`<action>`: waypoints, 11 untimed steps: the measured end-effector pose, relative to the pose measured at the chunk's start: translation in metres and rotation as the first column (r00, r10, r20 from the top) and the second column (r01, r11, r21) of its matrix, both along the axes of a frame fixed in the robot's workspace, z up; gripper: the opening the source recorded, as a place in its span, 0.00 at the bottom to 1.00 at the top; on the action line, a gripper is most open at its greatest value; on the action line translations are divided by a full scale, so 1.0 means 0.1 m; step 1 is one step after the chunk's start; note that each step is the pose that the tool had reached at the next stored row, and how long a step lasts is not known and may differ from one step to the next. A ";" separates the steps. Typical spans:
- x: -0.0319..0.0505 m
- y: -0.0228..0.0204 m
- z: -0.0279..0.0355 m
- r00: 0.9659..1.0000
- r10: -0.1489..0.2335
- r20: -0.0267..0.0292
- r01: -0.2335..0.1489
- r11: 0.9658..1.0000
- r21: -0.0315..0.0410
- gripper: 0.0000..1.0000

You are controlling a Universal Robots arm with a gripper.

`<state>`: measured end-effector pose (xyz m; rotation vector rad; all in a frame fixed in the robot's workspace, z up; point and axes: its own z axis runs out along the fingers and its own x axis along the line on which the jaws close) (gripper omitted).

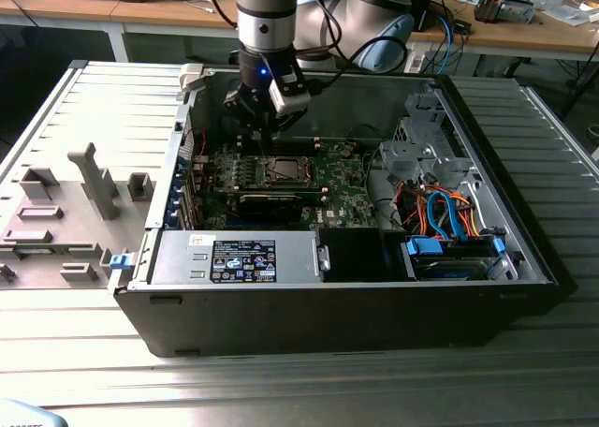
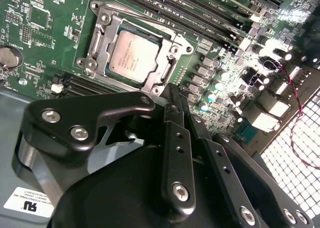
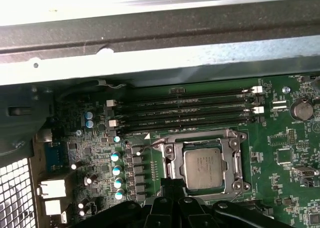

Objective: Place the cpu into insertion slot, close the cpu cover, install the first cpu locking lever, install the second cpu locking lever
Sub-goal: 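Install the first cpu locking lever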

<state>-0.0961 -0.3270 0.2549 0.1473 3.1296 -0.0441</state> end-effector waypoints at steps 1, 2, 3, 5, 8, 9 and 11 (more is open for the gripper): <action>-0.003 0.000 0.000 1.000 0.000 0.000 0.000 1.000 0.000 0.11; -0.007 0.000 0.000 1.000 0.000 0.000 0.000 1.000 0.000 0.11; -0.013 0.000 0.000 1.000 0.000 0.000 0.000 1.000 0.000 0.11; -0.024 0.001 0.000 1.000 0.000 0.000 0.000 1.000 0.000 0.11; -0.035 0.003 0.000 1.000 0.000 0.000 0.000 1.000 0.000 0.11; -0.037 0.003 0.000 1.000 0.000 0.000 0.000 1.000 0.000 0.11; -0.043 0.004 0.000 1.000 0.000 0.000 0.000 1.000 0.000 0.11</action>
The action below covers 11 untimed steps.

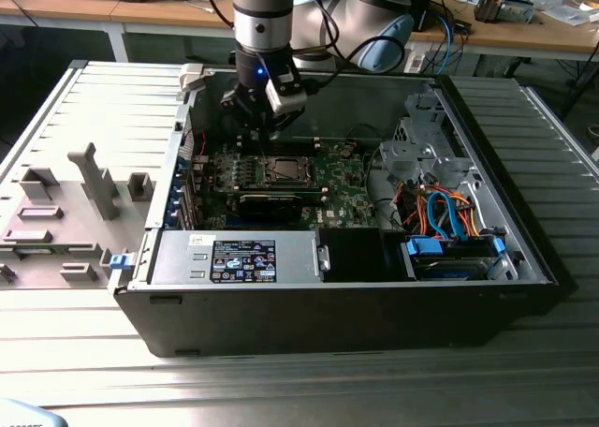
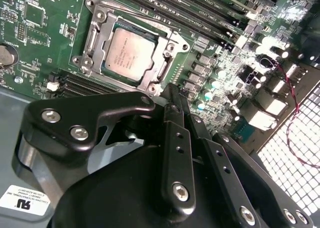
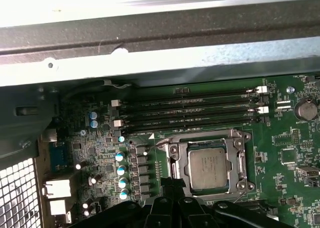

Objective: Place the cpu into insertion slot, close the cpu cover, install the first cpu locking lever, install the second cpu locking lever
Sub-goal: 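Install the first cpu locking lever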

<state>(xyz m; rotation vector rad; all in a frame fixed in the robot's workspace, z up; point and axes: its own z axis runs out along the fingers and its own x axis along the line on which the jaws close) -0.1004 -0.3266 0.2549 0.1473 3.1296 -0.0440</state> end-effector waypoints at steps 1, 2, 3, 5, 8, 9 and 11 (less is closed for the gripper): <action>-0.005 0.000 0.000 1.000 0.000 0.000 0.000 1.000 0.000 0.11; -0.008 0.001 0.000 1.000 0.000 0.000 0.000 1.000 0.000 0.11; -0.012 0.001 0.000 1.000 0.000 0.000 0.000 1.000 0.000 0.11; -0.026 0.003 0.000 1.000 0.000 0.000 0.000 1.000 0.000 0.11; -0.037 0.006 0.000 1.000 0.000 0.000 0.000 1.000 0.000 0.11; -0.040 0.007 0.000 1.000 0.000 0.000 0.000 1.000 0.000 0.11; -0.051 0.011 0.001 1.000 0.000 0.000 0.000 1.000 0.000 0.11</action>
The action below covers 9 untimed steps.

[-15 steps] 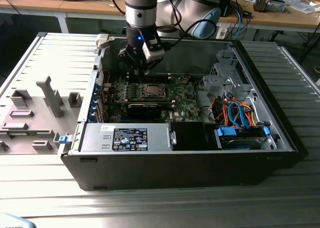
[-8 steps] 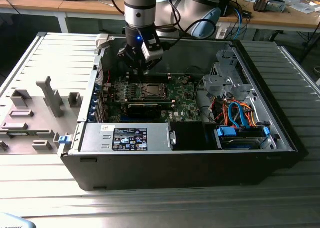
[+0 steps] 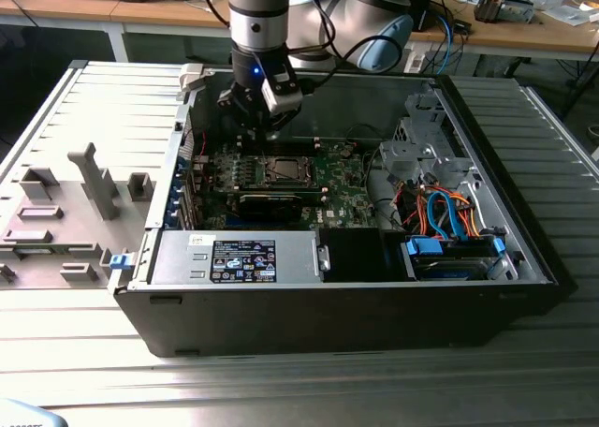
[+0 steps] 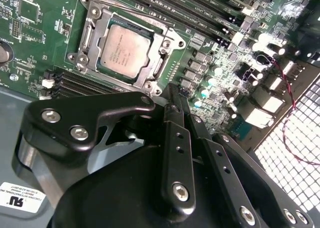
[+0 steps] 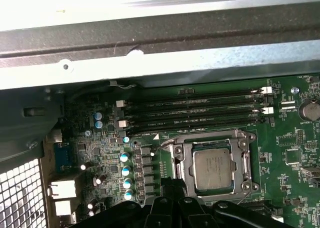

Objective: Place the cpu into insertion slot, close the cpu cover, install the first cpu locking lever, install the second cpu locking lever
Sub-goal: 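Install the first cpu locking lever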

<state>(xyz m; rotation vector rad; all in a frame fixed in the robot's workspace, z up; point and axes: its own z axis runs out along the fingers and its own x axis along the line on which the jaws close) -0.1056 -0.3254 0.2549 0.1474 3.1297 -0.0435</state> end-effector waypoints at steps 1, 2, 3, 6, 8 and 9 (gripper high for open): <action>-0.006 0.002 0.000 1.000 0.000 0.000 0.000 1.000 0.000 0.11; -0.014 0.005 -0.001 1.000 0.000 0.000 0.000 1.000 0.000 0.11; -0.026 0.008 -0.001 1.000 0.000 0.000 0.000 1.000 0.000 0.11; -0.052 0.018 0.000 1.000 0.003 0.000 -0.003 1.000 0.000 0.11; -0.064 0.039 -0.001 1.000 0.007 0.000 -0.007 1.000 0.001 0.11; -0.068 0.046 -0.002 1.000 0.012 0.000 -0.012 1.000 0.002 0.11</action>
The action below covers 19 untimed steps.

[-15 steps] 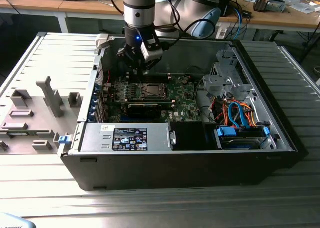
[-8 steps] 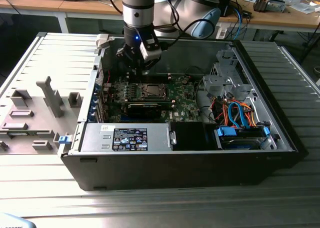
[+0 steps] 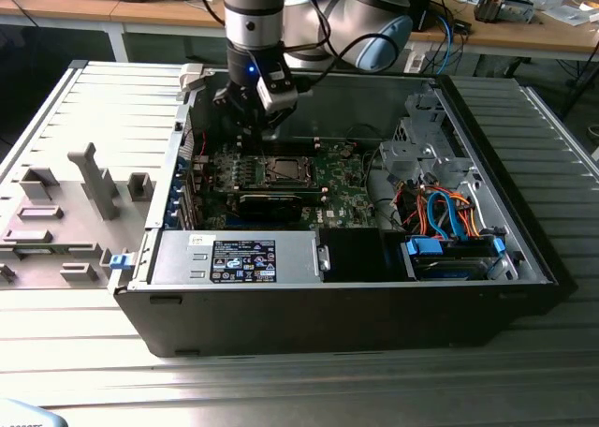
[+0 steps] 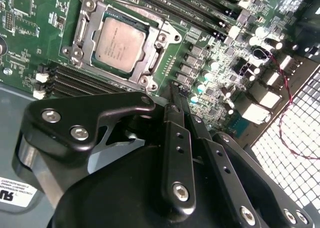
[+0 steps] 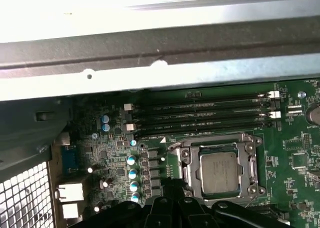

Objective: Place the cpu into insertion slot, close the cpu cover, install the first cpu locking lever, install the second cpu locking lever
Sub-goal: 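Install the first cpu locking lever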

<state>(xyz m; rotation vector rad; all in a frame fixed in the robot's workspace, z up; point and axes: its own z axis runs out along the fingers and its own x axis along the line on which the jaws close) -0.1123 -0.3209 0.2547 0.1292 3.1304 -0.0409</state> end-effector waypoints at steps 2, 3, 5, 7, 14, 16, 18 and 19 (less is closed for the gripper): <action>-0.011 0.020 -0.002 1.000 0.012 0.000 -0.012 1.000 0.001 0.11; -0.020 0.029 -0.004 1.000 0.017 0.000 -0.017 1.000 0.001 0.11; -0.043 0.043 -0.008 1.000 0.024 0.000 -0.024 1.000 0.002 0.11; -0.070 0.057 -0.012 1.000 0.030 0.000 -0.030 1.000 0.004 0.11; -0.132 0.186 -0.020 0.999 0.049 0.000 -0.049 0.999 0.008 0.11; -0.145 0.197 -0.020 0.999 0.054 0.000 -0.054 0.998 0.009 0.11; -0.149 0.206 -0.021 0.998 0.064 0.000 -0.064 0.998 0.009 0.11; -0.149 0.209 -0.020 0.997 0.074 0.000 -0.074 0.997 0.009 0.11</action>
